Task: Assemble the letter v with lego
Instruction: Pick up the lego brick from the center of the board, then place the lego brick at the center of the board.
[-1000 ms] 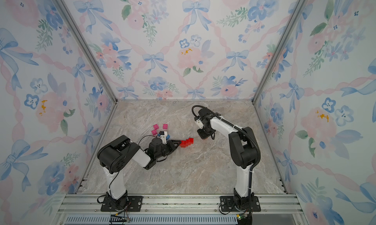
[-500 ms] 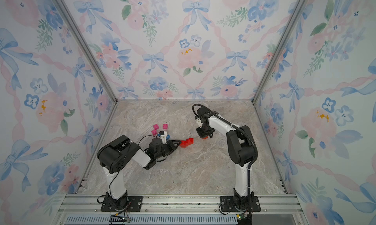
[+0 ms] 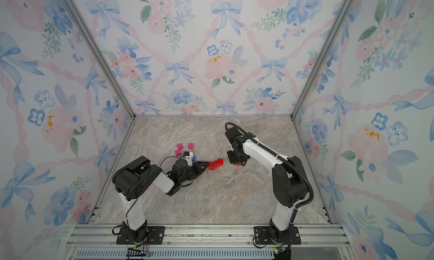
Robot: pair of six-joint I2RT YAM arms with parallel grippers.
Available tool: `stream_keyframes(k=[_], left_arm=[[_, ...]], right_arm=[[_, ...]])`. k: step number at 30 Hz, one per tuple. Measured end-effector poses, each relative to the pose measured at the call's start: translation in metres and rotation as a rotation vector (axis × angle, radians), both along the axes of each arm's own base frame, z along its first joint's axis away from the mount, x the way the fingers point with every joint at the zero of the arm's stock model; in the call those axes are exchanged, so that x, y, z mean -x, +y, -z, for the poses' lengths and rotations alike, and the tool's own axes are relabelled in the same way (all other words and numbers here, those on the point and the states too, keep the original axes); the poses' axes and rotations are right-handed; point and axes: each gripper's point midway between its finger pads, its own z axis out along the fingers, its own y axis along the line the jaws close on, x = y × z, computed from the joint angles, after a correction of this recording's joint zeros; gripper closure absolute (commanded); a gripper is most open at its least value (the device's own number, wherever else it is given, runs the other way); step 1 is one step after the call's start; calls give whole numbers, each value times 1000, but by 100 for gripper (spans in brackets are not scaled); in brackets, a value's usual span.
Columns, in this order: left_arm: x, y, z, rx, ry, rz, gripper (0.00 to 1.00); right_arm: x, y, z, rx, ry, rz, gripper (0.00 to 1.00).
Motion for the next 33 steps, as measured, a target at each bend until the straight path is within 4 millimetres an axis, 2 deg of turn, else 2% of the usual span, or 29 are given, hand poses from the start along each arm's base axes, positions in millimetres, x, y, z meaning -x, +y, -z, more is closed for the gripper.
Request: stream_keyframes(k=[3,6,12,19,22,27,33], left_arm=[[-2,-3,-1,4,8,-12,100],[-4,-6,-4,11,7,-21,100],[-12,-18,-18,48,-14,-33,100],[-14,-19,-20,56,-12,-49,100],[-14,-19,-19,55,-9,-53,100],[-14,-18,-18,53,-8,-56,100],[-13,-17,-16,50,-5,-57,100]], right_arm=[[32,11,-22,-52,-26,40,100],[60,29,-33,-107,-29,69,100],[94,65,-21,-155,22,108,100],[98,90,18,-142,78,158,100],[97,94,37,-112,99,176,100],[99,95,54,-73,110,181,98],[96,95,60,-62,101,188,78]])
